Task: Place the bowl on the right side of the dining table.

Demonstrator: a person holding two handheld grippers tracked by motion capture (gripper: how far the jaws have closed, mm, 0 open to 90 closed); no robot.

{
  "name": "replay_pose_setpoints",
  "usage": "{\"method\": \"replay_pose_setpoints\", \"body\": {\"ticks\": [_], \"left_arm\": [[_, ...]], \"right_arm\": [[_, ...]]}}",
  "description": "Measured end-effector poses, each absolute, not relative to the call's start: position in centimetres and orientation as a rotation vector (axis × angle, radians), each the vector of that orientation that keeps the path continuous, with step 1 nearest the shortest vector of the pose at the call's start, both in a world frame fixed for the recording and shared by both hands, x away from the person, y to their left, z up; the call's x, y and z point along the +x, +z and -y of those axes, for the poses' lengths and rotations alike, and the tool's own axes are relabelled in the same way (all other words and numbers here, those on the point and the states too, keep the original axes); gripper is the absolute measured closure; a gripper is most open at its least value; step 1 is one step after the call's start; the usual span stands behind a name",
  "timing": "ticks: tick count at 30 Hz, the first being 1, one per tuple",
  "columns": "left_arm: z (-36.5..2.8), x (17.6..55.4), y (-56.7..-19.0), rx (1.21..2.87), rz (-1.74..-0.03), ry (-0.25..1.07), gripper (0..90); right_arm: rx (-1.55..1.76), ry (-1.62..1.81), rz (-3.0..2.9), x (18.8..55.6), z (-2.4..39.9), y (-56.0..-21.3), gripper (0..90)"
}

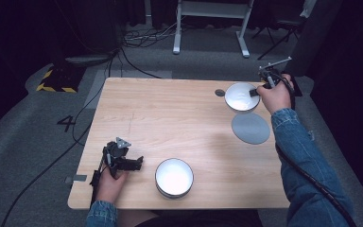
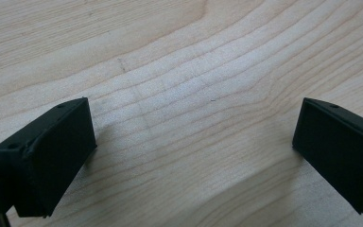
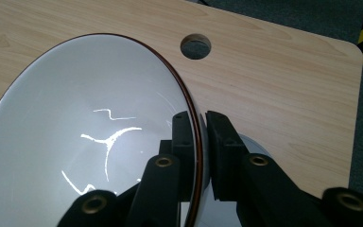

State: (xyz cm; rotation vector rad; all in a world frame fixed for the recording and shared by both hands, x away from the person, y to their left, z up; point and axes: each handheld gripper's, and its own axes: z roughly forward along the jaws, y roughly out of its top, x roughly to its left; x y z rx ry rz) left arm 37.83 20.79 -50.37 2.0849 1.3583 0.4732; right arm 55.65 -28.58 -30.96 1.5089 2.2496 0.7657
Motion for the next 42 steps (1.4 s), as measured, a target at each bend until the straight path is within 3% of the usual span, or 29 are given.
{"method": "replay_pose_setpoints", "body": {"ticks": [25,42], "left_arm": [[-20.8,37.8,-50.4,2.081,-1.358,0.473,0.2],[-20.8,37.8,-50.4,2.085,-1.358,0.474,0.2]], "right_arm": [[1.639,0.739,-2.157,55.6,32.8,-32.3,82.5],[1.753,0.721,-2.134,55.7,35.0,-35.9,82.5]]}}
